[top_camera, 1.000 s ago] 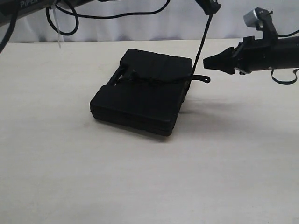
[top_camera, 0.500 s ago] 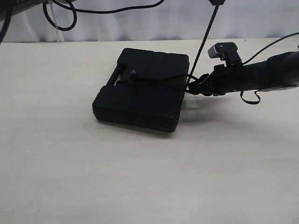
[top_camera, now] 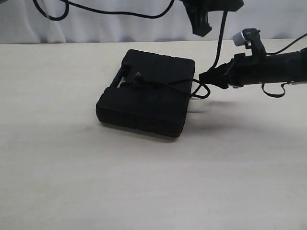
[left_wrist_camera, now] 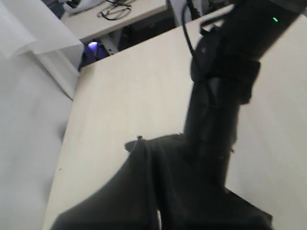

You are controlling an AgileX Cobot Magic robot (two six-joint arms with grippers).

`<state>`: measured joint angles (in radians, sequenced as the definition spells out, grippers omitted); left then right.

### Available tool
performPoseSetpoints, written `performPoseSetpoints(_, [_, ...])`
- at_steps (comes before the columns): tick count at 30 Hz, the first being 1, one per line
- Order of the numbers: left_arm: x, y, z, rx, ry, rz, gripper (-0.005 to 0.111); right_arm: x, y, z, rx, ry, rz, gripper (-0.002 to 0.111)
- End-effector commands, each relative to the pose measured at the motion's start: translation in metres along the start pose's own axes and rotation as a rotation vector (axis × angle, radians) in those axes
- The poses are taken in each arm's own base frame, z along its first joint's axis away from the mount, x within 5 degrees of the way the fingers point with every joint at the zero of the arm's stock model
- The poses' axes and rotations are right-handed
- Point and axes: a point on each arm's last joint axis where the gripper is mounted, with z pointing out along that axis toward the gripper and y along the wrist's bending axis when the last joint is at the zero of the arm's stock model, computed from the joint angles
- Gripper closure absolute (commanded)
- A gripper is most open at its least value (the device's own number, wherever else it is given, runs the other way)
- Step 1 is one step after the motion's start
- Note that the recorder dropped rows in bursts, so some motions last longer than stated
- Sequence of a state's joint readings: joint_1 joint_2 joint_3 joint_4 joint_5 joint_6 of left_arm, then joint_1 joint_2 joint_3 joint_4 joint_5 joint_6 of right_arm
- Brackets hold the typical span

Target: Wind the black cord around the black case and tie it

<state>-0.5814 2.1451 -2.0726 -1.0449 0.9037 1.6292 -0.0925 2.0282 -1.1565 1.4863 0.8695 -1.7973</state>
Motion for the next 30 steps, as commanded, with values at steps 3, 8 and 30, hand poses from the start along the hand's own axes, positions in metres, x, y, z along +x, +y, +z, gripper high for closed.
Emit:
performPoseSetpoints(3, [-0.004, -0.012, -0.003, 0.130, -0.003, 0.000, 0.107, -0.016, 0.006, -0.017, -0.011, -0.052, 0.000, 0.048])
performPoseSetpoints(8, [-0.002, -0.014, -0.002, 0.154, -0.002, -0.003, 0.107, -0.019, 0.012, -0.017, -0.074, -0.075, 0.009, 0.053])
performPoseSetpoints(30, [0.045, -0.019, -0.008, 0.223, 0.473, -0.011, 0.049, -0.024, 0.014, -0.030, 0.435, 0.045, -0.027, 0.104])
